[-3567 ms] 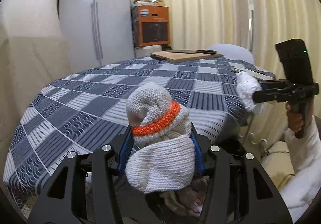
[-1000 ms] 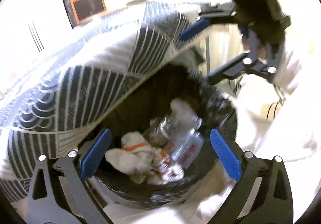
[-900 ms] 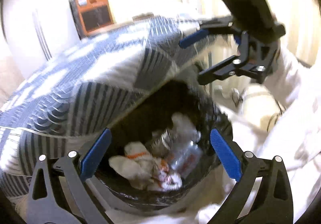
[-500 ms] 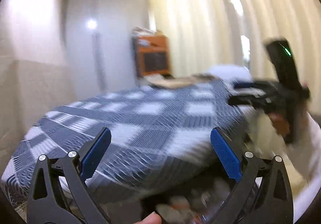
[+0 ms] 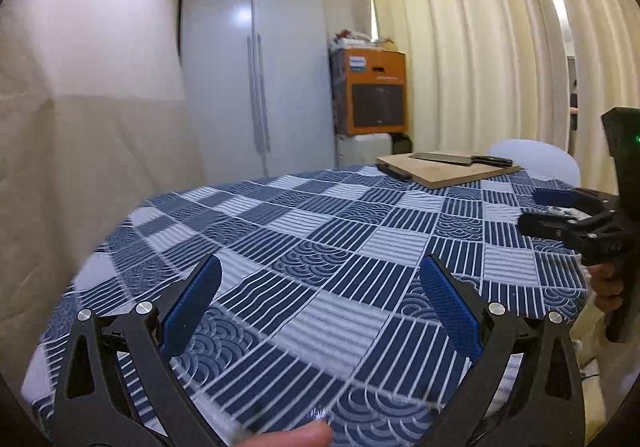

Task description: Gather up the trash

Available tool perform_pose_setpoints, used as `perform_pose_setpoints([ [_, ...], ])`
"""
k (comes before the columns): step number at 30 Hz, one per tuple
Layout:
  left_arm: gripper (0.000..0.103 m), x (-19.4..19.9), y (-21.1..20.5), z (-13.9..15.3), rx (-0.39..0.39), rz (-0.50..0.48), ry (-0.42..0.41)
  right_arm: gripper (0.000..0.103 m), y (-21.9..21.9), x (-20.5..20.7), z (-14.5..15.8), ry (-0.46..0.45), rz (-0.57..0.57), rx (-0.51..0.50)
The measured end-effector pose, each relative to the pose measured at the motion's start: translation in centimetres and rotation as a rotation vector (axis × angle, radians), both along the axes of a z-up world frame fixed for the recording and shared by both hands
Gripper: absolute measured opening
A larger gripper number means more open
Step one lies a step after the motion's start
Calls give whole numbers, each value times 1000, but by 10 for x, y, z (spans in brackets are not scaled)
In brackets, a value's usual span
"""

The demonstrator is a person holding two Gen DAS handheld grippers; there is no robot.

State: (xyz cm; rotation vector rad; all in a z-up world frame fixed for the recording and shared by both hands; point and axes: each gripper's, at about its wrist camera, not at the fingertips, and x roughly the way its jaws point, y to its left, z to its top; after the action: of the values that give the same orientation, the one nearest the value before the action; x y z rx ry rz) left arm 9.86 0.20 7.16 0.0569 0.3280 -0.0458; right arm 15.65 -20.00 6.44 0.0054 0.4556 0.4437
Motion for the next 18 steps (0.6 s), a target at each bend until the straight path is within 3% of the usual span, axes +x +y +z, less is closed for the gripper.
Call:
perform_pose_setpoints([
  [7, 97, 24, 13, -6, -96, 22, 8, 95, 15, 30, -16, 34, 13, -39],
  [11, 97, 34, 9, -14, -71, 29, 32, 95, 15, 30, -15, 2, -8, -56],
  [18, 97, 37, 2, -16, -39, 59, 25, 95, 12, 38, -20, 62, 11, -21],
])
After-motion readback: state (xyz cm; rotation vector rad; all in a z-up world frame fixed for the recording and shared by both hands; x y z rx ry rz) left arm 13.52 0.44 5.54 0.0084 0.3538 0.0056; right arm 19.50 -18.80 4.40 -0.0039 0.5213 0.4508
